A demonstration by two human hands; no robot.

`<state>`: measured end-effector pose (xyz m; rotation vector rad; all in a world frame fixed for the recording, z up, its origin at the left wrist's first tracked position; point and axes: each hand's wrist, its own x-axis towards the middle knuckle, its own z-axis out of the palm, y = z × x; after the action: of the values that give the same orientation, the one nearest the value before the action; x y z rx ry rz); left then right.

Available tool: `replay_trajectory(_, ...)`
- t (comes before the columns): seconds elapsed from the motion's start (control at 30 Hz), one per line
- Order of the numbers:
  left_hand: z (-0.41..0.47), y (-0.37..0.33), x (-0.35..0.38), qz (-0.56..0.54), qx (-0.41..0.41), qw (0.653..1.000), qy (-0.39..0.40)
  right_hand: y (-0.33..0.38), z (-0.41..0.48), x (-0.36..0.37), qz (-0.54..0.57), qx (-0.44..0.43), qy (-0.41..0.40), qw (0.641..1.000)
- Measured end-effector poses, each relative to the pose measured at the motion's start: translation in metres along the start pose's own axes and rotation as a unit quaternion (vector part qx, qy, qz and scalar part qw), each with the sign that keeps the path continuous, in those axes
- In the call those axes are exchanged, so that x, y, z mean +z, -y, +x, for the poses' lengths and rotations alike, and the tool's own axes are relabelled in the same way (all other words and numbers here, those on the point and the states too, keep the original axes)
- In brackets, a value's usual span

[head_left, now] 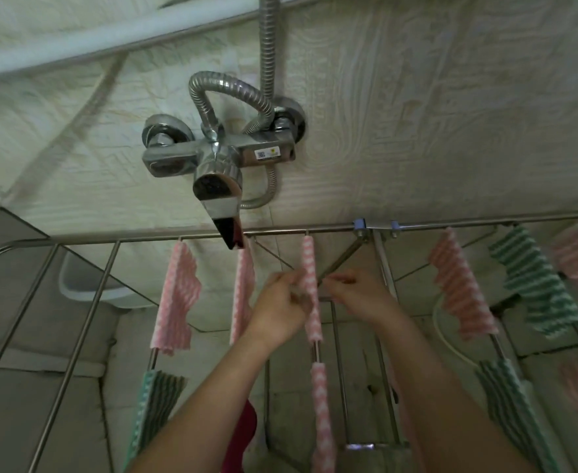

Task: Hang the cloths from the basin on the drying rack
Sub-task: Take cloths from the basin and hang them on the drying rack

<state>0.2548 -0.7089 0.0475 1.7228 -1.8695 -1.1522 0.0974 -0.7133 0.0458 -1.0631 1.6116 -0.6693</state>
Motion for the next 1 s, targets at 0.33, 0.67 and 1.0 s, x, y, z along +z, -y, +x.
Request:
replay_trajectory(0.33, -0.025, 0.000, 0.017, 0.048, 0.065, 0.997, 0.006, -0.009, -0.015, 0.033, -0.010, -0.043, -0.078, 0.996)
replay_trajectory(0.67, -0.014, -0.008, 0.008, 0.028, 0.041, 0.994, 0.097, -0.005, -0.030, 0.035, -0.125, -0.116, -0.038, 0.985)
replay_trajectory(1.0, 0.046, -0.024, -0.001, 0.101, 0.062, 0.993, 0.016, -0.007, -0.044, 0.040, -0.227, -0.074, -0.075, 0.968)
